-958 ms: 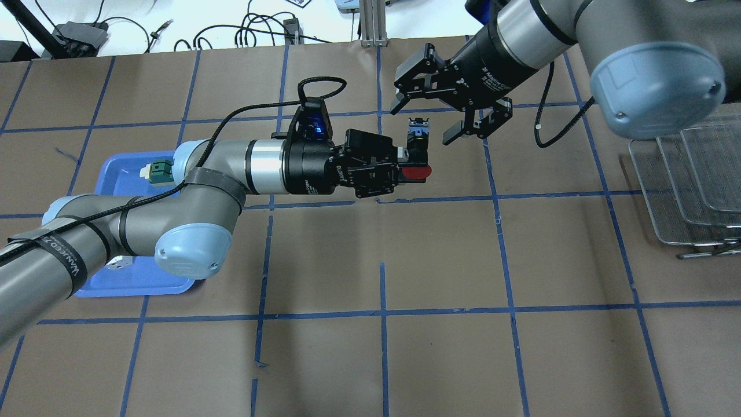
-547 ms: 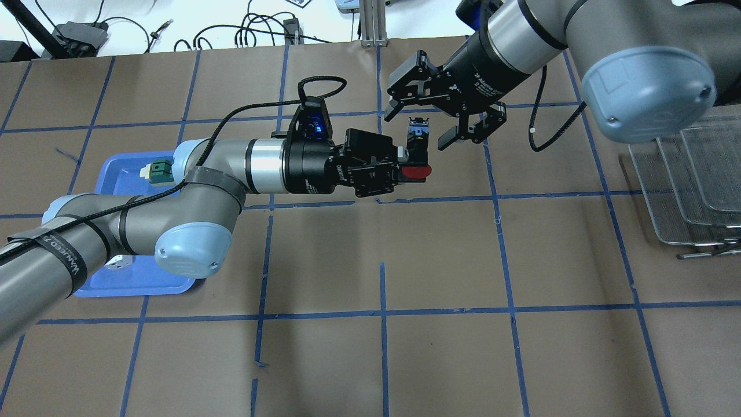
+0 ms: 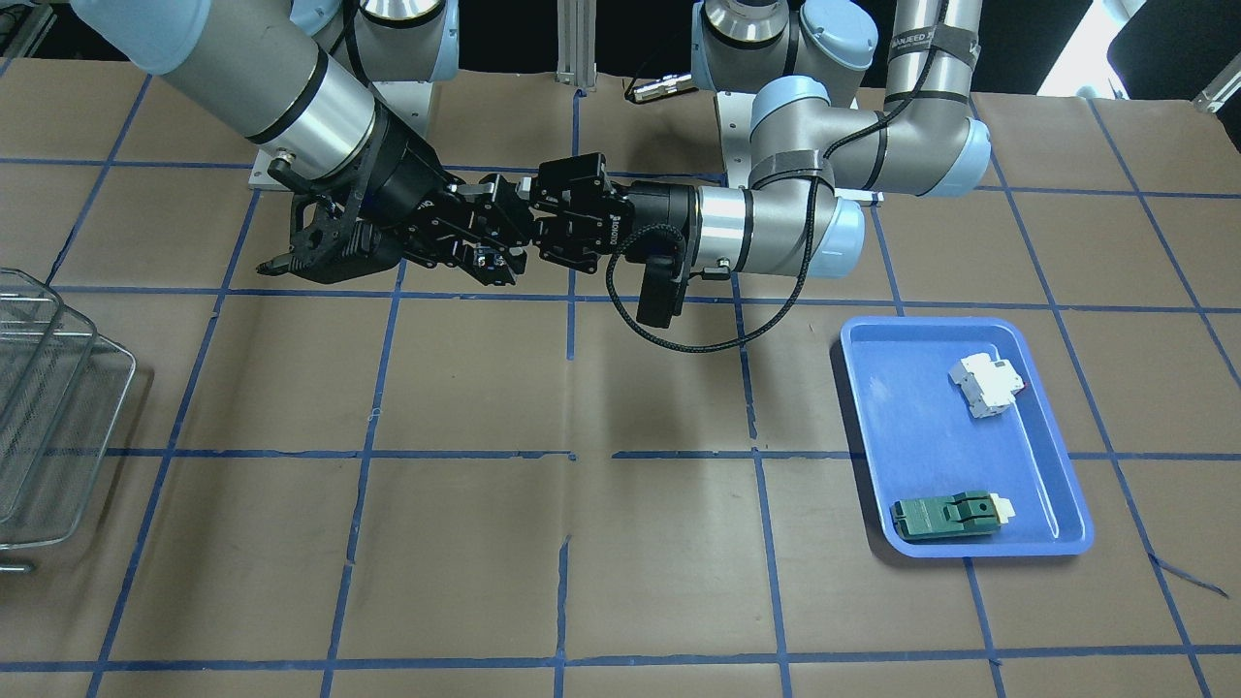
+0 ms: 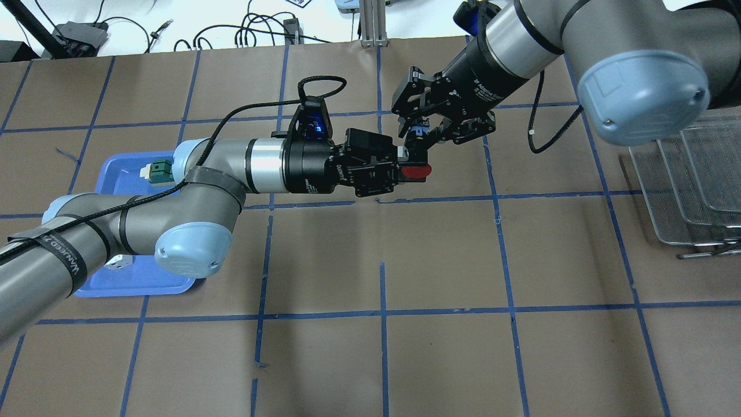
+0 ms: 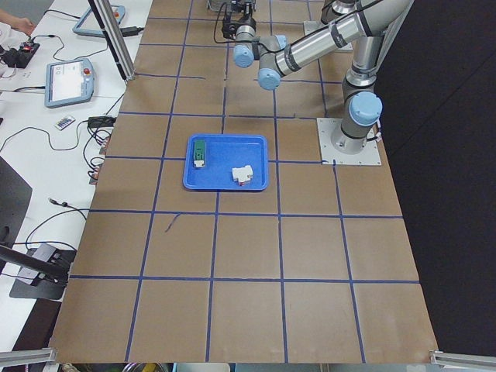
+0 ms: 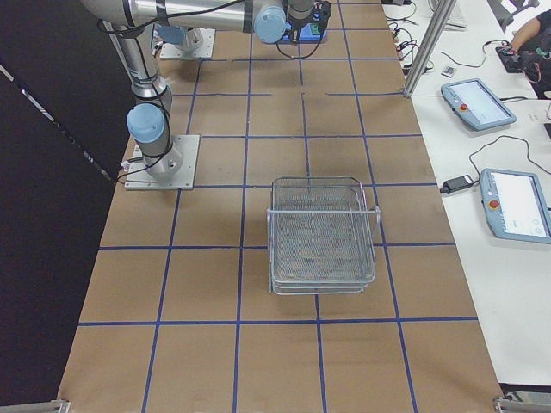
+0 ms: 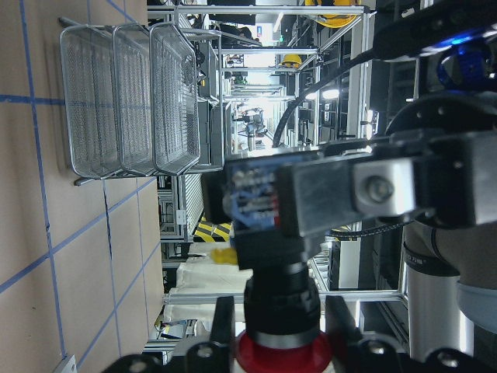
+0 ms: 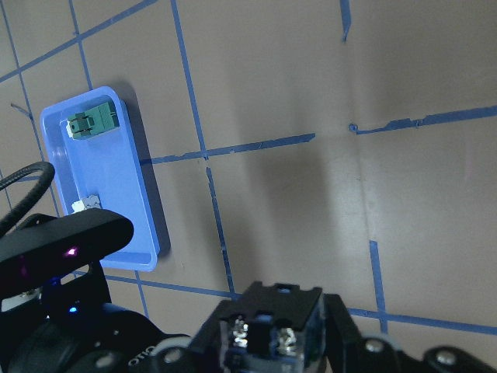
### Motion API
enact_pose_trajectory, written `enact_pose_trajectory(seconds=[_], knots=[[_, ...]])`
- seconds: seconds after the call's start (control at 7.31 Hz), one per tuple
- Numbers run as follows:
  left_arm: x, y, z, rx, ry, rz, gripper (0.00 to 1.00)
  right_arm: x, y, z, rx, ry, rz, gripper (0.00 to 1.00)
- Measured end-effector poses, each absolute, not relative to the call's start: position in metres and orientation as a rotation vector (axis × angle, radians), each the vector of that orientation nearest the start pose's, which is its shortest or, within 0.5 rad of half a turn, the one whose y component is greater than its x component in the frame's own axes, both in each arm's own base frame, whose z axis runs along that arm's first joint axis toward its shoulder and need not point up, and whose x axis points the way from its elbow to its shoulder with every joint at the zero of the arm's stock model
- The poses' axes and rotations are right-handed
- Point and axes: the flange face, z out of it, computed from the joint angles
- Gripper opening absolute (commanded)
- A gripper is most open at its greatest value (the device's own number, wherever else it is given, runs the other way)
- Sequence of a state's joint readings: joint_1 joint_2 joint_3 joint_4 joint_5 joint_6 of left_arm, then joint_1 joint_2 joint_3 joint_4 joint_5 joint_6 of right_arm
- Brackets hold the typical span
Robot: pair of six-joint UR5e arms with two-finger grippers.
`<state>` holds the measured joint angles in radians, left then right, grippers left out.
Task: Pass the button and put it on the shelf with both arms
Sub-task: 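Open and withdraw the left gripper while the right gripper pulls the button away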
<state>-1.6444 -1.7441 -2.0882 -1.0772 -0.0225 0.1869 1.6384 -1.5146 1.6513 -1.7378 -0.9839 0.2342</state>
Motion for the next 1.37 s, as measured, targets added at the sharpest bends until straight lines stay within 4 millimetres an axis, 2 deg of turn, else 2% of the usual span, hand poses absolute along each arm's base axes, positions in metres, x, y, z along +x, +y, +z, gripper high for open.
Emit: enact_pose_trajectory(seconds=[0.82,0.96,1.09,1.23,1.37], knots=[[-0.264,-0.460,0.320,-0.008,-1.549,-0.089,1.00,0.219,-0.503,0.455,0.210,2.538,0.080,0.19],[-0.251,-0.471,0.328,0.024,-1.557,-0.080,1.00,0.215,-0.505,0.458,0.216,2.539,0.066,0.19],[-0.224,-0.490,0.338,0.085,-1.593,-0.059,1.00,0.202,-0.510,0.466,0.240,2.550,0.033,0.20],[-0.199,-0.504,0.343,0.135,-1.662,-0.034,1.00,0.180,-0.518,0.479,0.277,2.572,-0.009,0.20],[-0.182,-0.511,0.342,0.161,-1.769,-0.014,1.00,0.151,-0.525,0.491,0.265,2.636,-0.072,0.20]])
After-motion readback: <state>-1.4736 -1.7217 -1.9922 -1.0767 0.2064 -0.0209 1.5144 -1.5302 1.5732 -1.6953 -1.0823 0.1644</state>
